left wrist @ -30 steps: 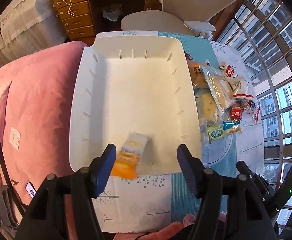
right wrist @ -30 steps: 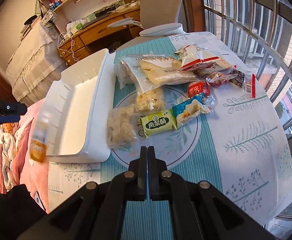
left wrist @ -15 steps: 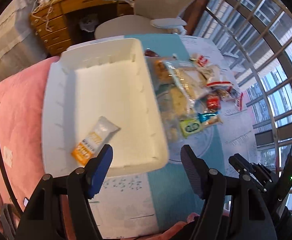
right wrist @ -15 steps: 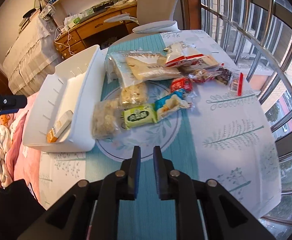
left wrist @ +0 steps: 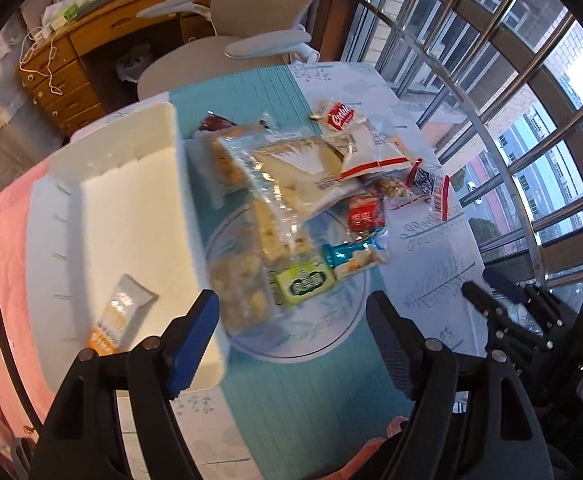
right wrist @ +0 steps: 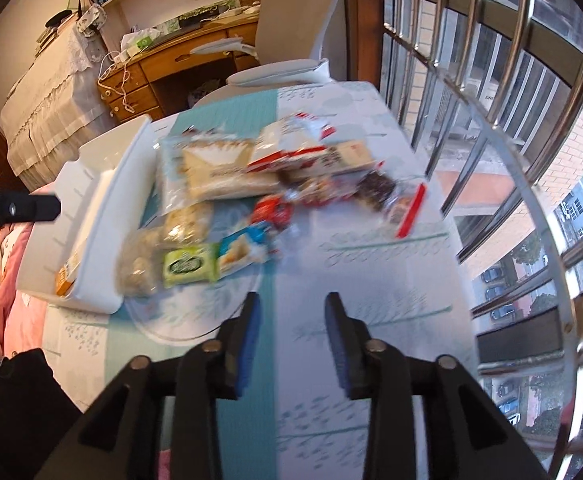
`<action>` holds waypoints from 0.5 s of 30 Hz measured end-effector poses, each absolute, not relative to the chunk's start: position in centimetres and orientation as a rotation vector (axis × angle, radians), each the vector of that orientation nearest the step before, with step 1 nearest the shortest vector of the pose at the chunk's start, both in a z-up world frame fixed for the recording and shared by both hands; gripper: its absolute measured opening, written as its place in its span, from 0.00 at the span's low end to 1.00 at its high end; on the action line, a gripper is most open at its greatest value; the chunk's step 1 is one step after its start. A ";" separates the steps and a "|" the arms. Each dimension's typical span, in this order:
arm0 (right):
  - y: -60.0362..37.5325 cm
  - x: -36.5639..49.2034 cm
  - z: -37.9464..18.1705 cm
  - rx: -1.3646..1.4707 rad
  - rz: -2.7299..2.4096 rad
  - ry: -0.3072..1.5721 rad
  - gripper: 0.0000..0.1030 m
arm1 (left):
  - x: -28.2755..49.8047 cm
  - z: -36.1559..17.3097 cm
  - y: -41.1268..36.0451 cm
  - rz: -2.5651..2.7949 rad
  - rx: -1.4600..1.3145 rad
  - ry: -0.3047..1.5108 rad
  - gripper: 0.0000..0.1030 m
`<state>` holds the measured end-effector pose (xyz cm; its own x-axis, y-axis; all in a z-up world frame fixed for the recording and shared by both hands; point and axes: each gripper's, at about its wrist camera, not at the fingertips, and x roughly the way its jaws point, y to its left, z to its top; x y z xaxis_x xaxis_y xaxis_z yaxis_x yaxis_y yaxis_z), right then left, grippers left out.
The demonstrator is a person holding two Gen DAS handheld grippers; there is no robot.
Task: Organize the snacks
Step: 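Withdraw the left gripper from the tray while the right gripper moves toward the brown snack, then grasp the brown barcode snack with the right gripper while the left grasps the blue foil snack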
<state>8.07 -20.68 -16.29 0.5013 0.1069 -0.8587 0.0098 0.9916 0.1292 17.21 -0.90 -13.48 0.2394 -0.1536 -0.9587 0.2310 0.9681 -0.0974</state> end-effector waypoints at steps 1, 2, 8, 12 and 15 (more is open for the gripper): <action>-21.2 8.3 -16.3 0.119 0.059 1.041 0.39 | 17.4 -13.9 -1.5 -0.261 0.065 1.314 0.73; -21.8 8.7 -16.3 0.114 0.059 1.036 0.42 | 17.7 -14.3 -2.0 -0.258 0.062 1.323 0.73; -24.8 11.1 -17.1 0.057 0.092 1.015 0.60 | 18.9 -17.0 -5.2 -0.236 0.087 1.370 0.73; -25.9 12.7 -18.1 -0.024 0.121 0.997 0.60 | 19.7 -19.1 -7.2 -0.236 0.139 1.408 0.73; -26.3 13.8 -18.7 -0.082 0.145 0.974 0.62 | 20.2 -20.7 -8.6 -0.248 0.190 1.428 0.73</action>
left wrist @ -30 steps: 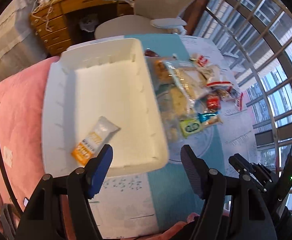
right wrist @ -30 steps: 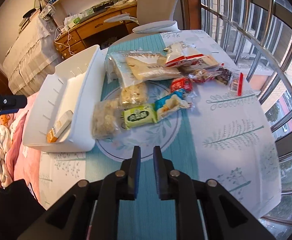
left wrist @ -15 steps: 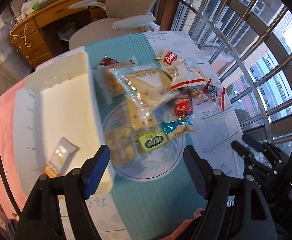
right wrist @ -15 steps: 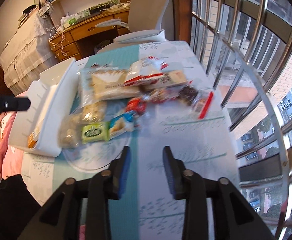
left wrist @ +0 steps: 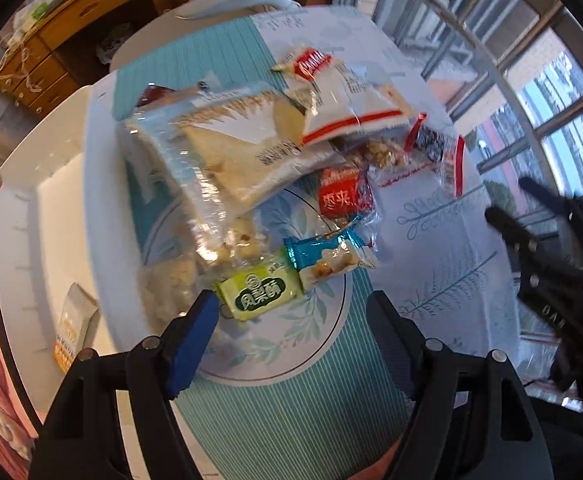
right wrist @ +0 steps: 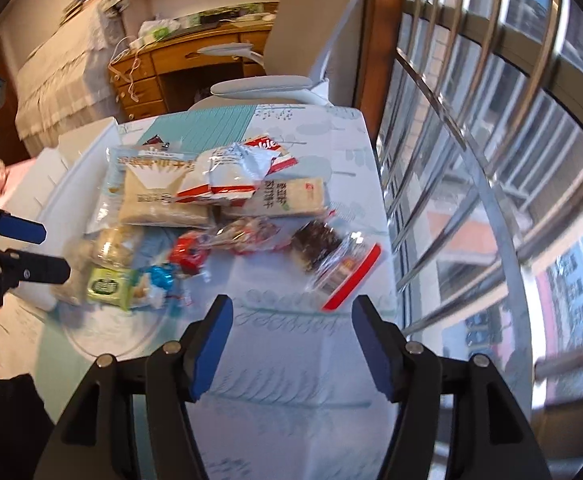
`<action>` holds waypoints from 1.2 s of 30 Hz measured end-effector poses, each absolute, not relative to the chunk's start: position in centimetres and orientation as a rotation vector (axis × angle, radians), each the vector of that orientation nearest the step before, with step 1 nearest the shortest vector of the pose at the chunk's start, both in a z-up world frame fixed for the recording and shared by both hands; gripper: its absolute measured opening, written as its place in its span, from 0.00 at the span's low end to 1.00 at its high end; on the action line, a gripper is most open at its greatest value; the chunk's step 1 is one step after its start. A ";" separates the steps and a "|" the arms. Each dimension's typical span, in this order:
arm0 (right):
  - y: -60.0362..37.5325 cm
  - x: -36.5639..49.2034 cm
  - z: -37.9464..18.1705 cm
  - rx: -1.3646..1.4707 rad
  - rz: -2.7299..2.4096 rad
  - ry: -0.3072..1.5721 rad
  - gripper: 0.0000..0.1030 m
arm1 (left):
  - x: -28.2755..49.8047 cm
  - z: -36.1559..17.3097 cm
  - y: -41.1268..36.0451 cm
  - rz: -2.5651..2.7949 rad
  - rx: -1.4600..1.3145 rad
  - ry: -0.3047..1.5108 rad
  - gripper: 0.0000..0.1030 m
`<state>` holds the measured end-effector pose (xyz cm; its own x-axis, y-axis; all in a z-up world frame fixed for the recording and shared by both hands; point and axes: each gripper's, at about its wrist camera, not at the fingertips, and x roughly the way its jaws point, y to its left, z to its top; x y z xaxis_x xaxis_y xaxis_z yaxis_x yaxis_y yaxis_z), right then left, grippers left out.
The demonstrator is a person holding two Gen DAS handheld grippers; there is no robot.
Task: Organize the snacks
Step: 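Grasp the brown barcode snack with the right gripper while the left grasps the blue foil snack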
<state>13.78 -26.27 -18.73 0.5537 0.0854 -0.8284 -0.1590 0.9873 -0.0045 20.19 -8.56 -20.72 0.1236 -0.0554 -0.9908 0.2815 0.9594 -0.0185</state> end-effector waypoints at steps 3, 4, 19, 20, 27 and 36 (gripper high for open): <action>-26.5 15.2 -19.6 -0.147 0.173 0.953 0.63 | 20.6 -22.2 -9.8 -0.266 0.251 1.444 0.73; -26.5 15.6 -19.9 -0.163 0.178 0.948 0.63 | 20.8 -22.7 -10.2 -0.270 0.270 1.448 0.73; -26.0 20.6 -24.8 -0.356 0.254 0.901 0.63 | 21.1 -28.8 -14.2 -0.392 0.591 1.397 0.73; -26.0 20.8 -25.1 -0.356 0.259 0.906 0.63 | 21.2 -28.9 -14.4 -0.401 0.600 1.389 0.73; -26.2 22.1 -26.4 -0.325 0.315 0.943 0.63 | 21.9 -30.1 -15.6 -0.472 0.617 1.415 0.63; -26.8 23.1 -26.7 -0.280 0.322 0.982 0.57 | 22.4 -30.3 -15.6 -0.506 0.499 1.449 0.39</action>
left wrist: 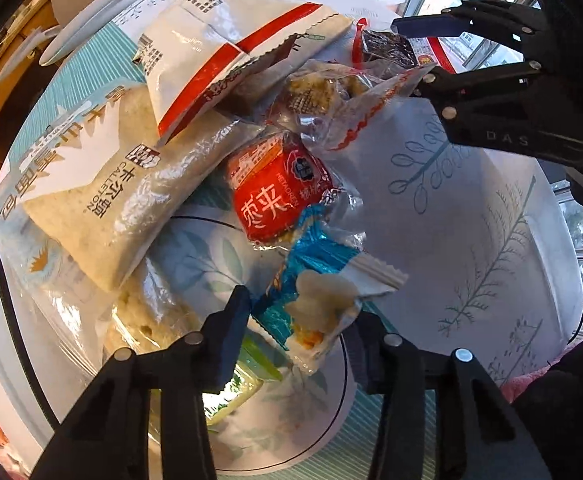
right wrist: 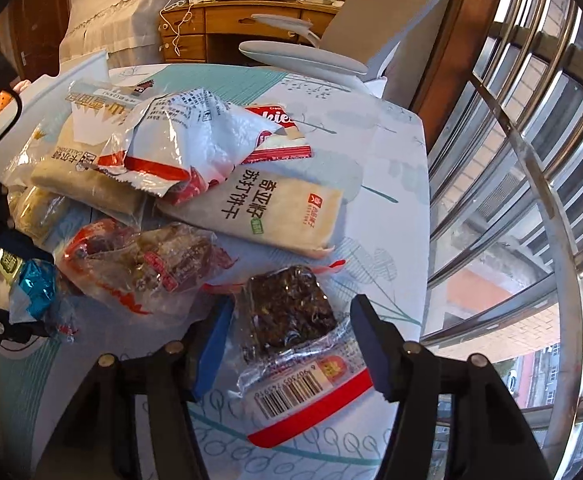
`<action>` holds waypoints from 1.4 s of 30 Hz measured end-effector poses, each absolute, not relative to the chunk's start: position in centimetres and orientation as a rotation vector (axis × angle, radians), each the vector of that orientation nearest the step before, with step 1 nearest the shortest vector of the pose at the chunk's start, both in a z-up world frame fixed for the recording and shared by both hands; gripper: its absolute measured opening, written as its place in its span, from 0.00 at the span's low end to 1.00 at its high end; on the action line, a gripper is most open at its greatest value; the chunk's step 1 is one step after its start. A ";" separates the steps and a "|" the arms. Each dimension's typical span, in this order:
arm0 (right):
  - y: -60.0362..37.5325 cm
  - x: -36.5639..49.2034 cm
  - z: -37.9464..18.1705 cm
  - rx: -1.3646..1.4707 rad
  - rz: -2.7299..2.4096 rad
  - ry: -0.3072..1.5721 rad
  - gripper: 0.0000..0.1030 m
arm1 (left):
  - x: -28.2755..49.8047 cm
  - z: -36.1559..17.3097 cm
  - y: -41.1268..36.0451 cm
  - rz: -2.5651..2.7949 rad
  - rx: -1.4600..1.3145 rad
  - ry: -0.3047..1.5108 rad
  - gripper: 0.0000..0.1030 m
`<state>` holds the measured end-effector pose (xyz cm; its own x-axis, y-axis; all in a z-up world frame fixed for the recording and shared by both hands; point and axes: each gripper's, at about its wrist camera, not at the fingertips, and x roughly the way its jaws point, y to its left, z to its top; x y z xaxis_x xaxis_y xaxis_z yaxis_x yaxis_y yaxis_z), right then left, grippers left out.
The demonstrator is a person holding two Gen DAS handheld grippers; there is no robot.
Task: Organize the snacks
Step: 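Grasp the brown barcode snack with the right gripper while the left grasps the blue foil snack, then carry both snacks over the white tray and open both grippers to drop them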
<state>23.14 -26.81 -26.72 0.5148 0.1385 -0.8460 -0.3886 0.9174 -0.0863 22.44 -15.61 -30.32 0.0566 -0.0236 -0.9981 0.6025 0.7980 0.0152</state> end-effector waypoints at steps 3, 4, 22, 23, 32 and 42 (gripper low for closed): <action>-27.1 23.3 -26.5 -0.264 0.323 1.001 0.52 | 22.3 -30.2 -15.0 -0.492 0.464 1.457 0.37; -27.2 23.4 -26.5 -0.248 0.325 1.009 0.51 | 22.3 -30.1 -14.9 -0.487 0.454 1.459 0.36; -27.4 19.5 -25.4 -0.041 0.333 1.166 0.48 | 18.3 -26.2 -11.4 -0.413 0.269 1.445 0.34; -27.3 19.0 -25.3 -0.035 0.334 1.175 0.48 | 17.9 -25.9 -10.9 -0.413 0.260 1.443 0.34; -24.7 14.0 -23.6 0.070 0.437 1.227 0.48 | 15.5 -21.9 -6.3 -0.411 0.089 1.417 0.34; -16.4 10.8 -19.6 0.004 0.603 1.163 0.48 | 13.1 -16.7 -1.6 -0.393 -0.052 1.307 0.34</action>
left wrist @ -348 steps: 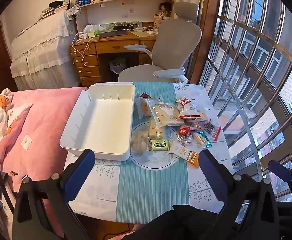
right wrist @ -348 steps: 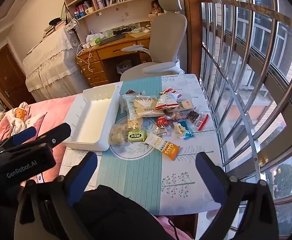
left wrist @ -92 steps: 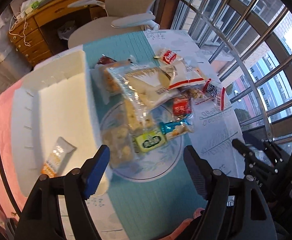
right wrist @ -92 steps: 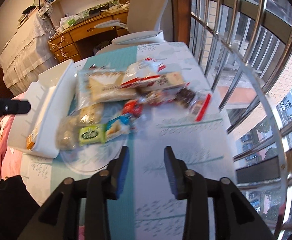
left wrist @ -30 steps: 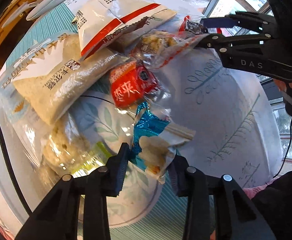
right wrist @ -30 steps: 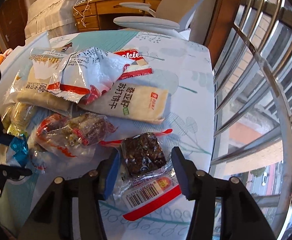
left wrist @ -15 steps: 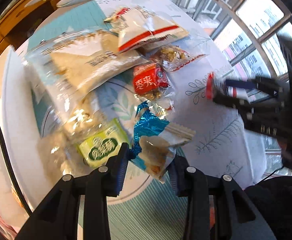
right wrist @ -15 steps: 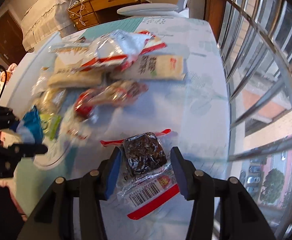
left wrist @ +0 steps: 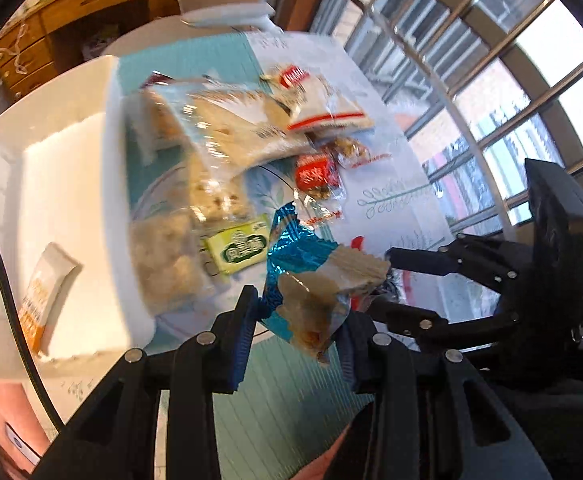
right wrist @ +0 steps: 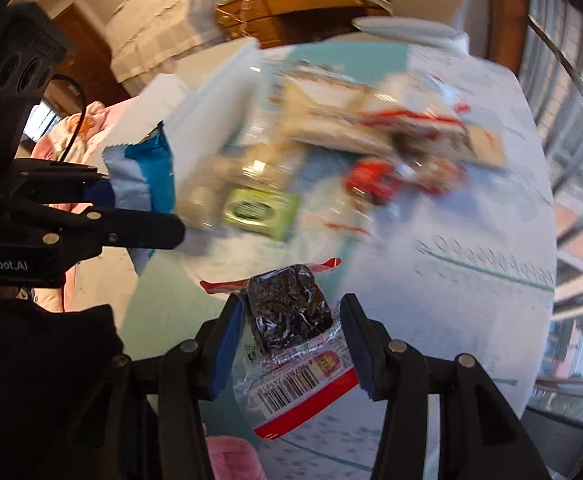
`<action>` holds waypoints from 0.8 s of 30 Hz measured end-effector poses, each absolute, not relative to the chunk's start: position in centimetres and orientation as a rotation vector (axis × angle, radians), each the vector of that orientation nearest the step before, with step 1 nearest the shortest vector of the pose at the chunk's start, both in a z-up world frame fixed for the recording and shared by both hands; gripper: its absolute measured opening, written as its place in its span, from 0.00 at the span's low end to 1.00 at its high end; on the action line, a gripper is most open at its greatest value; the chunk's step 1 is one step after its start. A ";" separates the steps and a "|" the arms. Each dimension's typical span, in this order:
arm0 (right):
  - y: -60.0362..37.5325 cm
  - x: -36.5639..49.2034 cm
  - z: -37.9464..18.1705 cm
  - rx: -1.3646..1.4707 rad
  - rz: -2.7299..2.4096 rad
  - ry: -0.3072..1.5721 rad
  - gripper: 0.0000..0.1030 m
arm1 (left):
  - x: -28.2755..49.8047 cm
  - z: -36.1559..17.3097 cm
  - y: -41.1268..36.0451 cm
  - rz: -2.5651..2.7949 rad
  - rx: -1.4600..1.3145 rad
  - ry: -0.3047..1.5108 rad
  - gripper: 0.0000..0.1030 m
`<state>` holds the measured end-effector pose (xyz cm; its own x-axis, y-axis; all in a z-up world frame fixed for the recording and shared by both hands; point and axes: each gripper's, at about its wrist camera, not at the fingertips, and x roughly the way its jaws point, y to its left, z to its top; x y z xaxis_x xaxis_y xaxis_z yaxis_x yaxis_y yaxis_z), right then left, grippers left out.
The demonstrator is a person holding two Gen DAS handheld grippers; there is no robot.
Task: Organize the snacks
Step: 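Carry both snacks over the white tray and open both grippers to drop them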
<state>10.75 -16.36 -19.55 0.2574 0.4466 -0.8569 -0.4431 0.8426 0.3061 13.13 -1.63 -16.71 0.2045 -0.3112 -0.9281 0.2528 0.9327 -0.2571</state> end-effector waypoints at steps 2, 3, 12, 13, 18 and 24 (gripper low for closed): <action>-15.0 10.7 -18.5 0.009 0.612 1.141 0.48 | 12.8 -16.0 -0.1 -0.378 -0.071 1.280 0.34; -14.3 10.7 -18.0 0.013 0.617 1.128 0.48 | 12.8 -15.8 0.7 -0.372 -0.080 1.268 0.34; -7.1 10.7 -12.3 0.023 0.647 0.991 0.48 | 11.9 -12.1 10.2 -0.274 -0.202 1.140 0.34; -6.1 10.7 -11.7 0.026 0.646 0.973 0.48 | 11.9 -11.8 11.2 -0.263 -0.210 1.127 0.34; -2.6 10.8 -9.7 0.057 0.641 0.912 0.49 | 12.0 -10.6 16.5 -0.217 -0.257 1.064 0.34; 0.9 11.4 -8.3 0.111 0.615 0.877 0.49 | 12.6 -10.5 21.0 -0.189 -0.234 1.055 0.36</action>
<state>11.37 0.86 -8.30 0.4795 0.5472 -0.6861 -0.4589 0.8227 0.3355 12.56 20.99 -10.52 0.4810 -0.2651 -0.8357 0.0420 0.9591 -0.2800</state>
